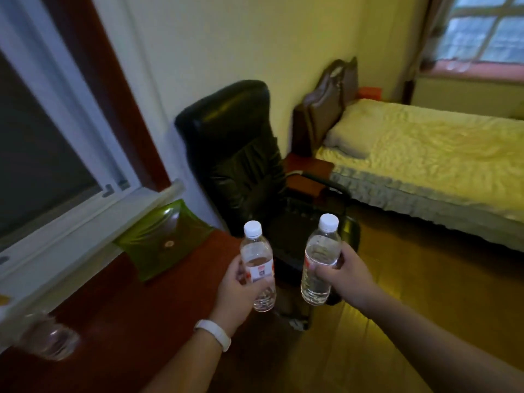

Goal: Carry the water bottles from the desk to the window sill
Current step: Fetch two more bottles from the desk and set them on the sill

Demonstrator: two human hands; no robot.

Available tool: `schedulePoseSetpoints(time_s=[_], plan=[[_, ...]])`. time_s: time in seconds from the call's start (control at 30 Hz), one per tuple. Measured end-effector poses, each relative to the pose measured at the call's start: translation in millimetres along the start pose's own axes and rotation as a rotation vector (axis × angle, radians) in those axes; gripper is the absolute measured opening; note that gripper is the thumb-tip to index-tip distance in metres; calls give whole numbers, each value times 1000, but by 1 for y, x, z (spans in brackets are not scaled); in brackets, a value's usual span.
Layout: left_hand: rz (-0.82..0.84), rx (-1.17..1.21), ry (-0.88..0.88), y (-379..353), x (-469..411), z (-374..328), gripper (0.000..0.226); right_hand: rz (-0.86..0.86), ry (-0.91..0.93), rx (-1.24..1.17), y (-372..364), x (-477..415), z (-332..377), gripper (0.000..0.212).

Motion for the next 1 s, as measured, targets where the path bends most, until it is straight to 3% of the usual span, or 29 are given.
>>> schedulePoseSetpoints(time_s=[0.5,1.0], plan=[[405,-139,-33,-340,-60,-42,46,-376,-13,-161,280,127,-124,47],[778,-178,-7,-568,-152,-51,51,-714,-128,-329,453,188,-219,44]])
Point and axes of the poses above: each hand's wrist, its own x-axis away from the middle knuckle, its own y-axis out of the back of the hand, z = x × y, the point moved 8 cm from there along -x, towards the middle knuckle, and after that the axes turned 13 degrees about z, right-handed, at the moved point
